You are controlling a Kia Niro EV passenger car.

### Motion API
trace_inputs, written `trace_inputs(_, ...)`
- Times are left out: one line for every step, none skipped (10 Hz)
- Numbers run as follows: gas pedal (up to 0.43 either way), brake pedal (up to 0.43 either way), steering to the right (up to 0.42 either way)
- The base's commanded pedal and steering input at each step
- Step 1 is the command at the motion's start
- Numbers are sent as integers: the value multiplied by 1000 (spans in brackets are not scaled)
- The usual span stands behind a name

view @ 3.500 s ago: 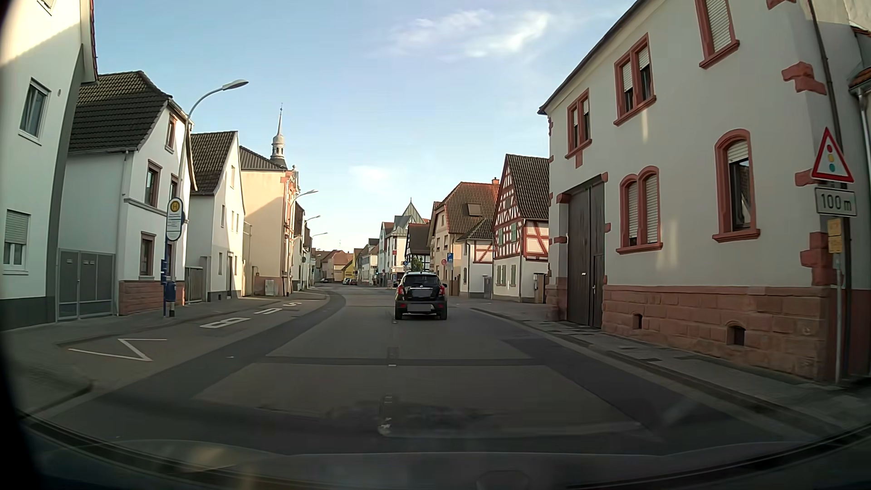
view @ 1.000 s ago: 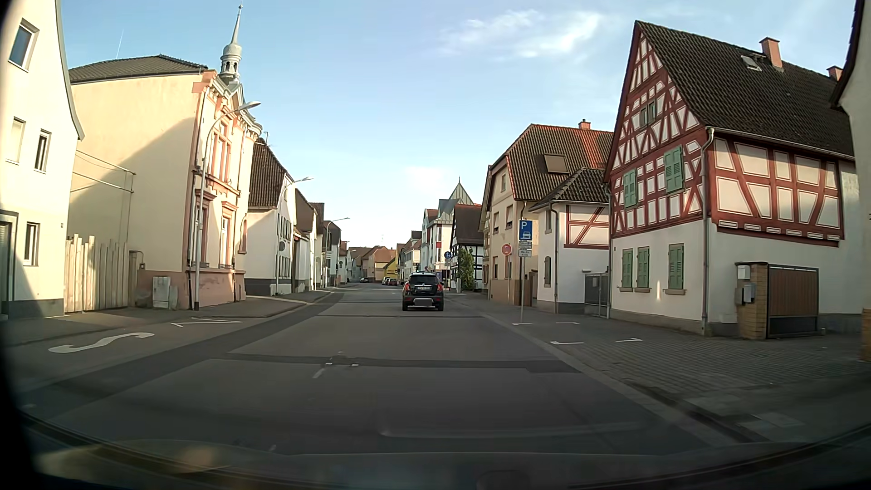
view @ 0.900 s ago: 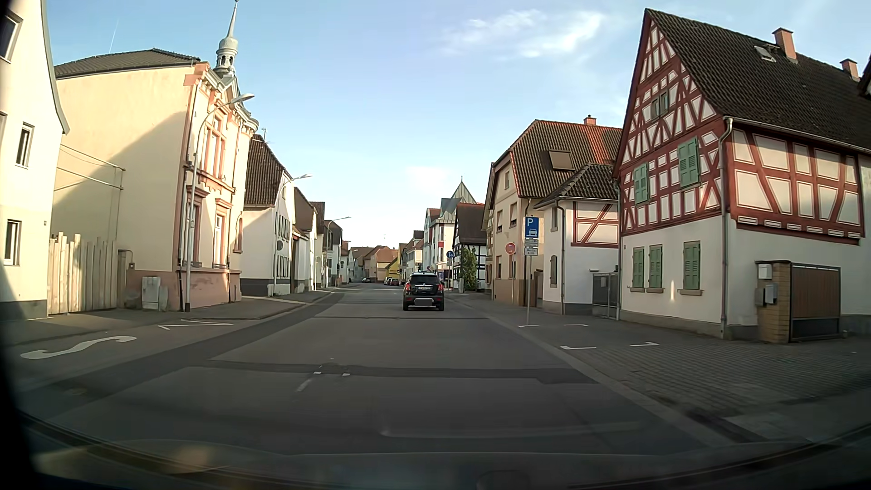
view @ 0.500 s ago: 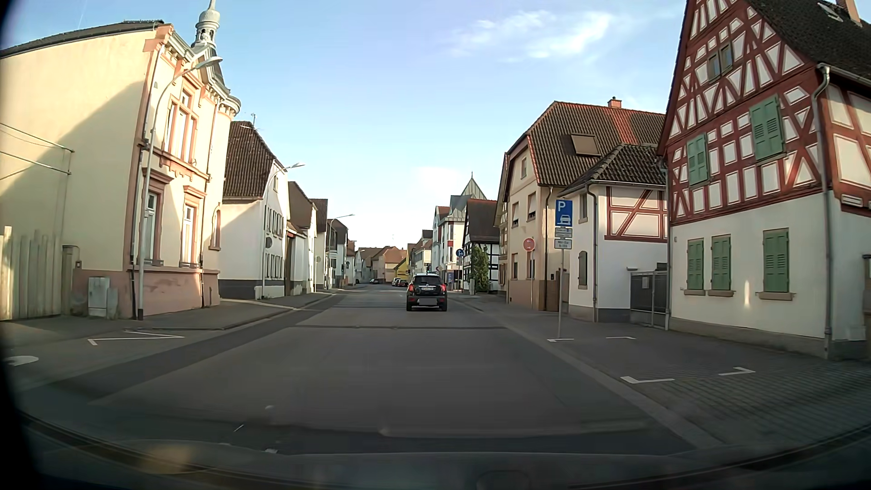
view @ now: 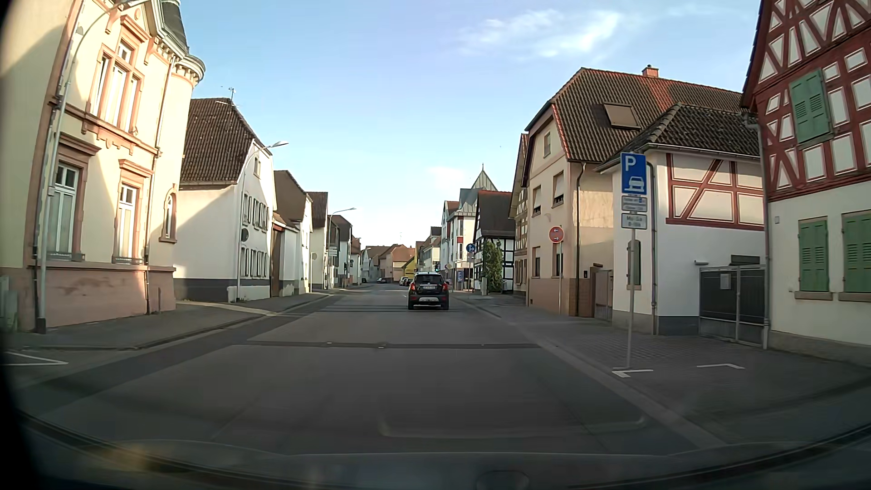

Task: Follow the waypoints while adhering to traffic rules and regulations

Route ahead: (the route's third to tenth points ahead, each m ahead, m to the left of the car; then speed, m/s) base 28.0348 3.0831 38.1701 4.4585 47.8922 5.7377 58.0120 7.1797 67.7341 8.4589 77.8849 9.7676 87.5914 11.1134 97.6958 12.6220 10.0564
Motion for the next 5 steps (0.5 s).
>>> trace_inputs(169,30,-15)
trace_inputs(150,30,-15)
trace_inputs(110,30,-15)
trace_inputs(98,30,-15)
trace_inputs(87,30,-16)
